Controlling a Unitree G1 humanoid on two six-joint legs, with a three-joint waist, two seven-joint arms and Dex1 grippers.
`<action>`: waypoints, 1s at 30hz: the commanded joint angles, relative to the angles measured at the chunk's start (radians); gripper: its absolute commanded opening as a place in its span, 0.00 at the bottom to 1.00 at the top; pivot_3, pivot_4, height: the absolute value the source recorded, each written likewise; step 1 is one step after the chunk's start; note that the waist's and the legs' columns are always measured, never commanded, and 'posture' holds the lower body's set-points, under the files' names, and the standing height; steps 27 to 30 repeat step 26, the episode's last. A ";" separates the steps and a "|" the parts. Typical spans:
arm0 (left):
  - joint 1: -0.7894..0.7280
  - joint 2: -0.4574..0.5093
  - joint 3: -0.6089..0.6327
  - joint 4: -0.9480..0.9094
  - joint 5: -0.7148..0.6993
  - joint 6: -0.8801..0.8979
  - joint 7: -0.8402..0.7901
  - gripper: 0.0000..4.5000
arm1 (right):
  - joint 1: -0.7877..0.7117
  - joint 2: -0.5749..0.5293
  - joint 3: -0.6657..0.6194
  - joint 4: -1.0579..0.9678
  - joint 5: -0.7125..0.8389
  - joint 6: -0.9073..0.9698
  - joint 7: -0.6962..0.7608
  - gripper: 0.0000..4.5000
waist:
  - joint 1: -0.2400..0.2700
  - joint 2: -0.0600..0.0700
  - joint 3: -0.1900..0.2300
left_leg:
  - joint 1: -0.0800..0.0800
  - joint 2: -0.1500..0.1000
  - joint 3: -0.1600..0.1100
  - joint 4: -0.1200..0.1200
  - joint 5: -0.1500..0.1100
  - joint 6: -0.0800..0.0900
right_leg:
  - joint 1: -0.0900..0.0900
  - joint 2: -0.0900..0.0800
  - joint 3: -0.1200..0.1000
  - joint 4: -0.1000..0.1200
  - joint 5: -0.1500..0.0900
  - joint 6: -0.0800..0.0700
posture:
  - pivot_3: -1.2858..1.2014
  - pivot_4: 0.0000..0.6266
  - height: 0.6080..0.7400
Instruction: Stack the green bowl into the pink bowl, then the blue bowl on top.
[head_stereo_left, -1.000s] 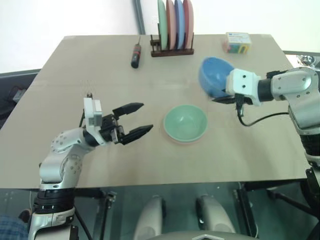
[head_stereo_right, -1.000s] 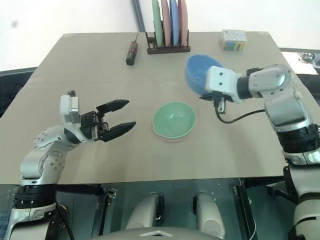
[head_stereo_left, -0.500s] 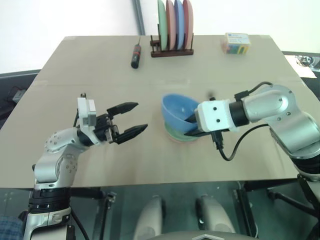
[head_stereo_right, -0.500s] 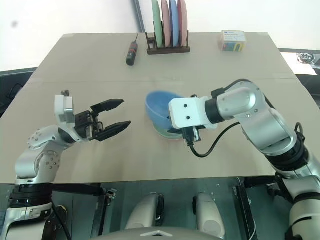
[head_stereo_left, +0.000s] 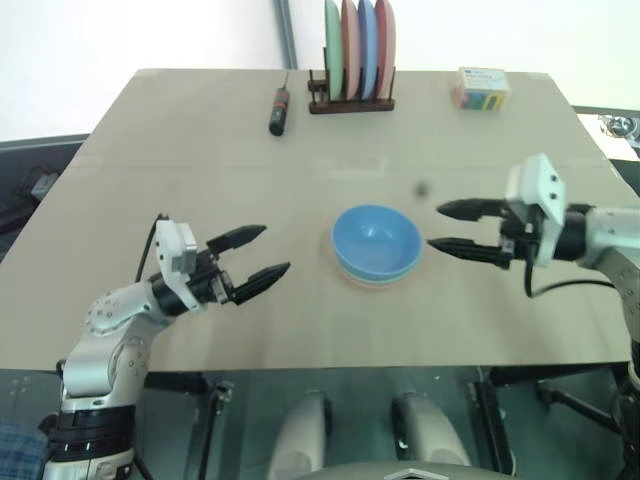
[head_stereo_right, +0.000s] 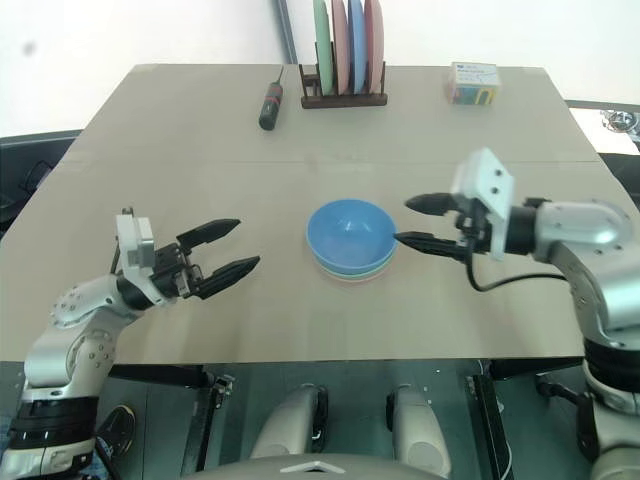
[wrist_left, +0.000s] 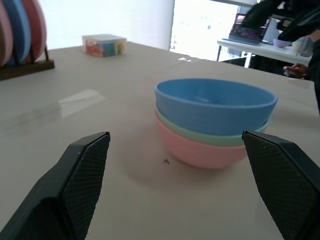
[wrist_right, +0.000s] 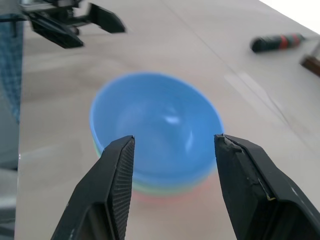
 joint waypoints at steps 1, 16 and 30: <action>0.054 -0.004 0.029 -0.010 0.037 -0.049 0.015 1.00 | 0.221 0.024 -0.167 0.133 -0.029 -0.303 0.074 0.59 | 0.003 -0.001 0.000 | 0.000 0.000 0.000 -0.001 0.000 0.000 | 0.000 0.000 0.000 -0.001 0.000 0.000 | 0.52 0.24 1.00; 0.088 -0.008 0.017 0.108 0.124 -0.199 0.000 1.00 | 0.394 0.058 -0.252 0.594 0.041 -0.837 0.203 0.59 | -0.024 0.001 -0.001 | 0.009 0.005 0.007 0.002 0.000 0.000 | 0.007 0.004 0.007 -0.003 0.000 -0.004 | 0.52 0.24 1.00; 0.074 -0.003 -0.012 0.150 0.174 -0.238 -0.012 1.00 | 0.374 0.049 -0.225 0.581 0.078 -0.877 0.191 0.59 | -0.024 0.001 -0.001 | 0.009 0.005 0.008 0.002 0.000 0.000 | 0.007 0.004 0.007 -0.003 0.001 -0.005 | 0.52 0.24 1.00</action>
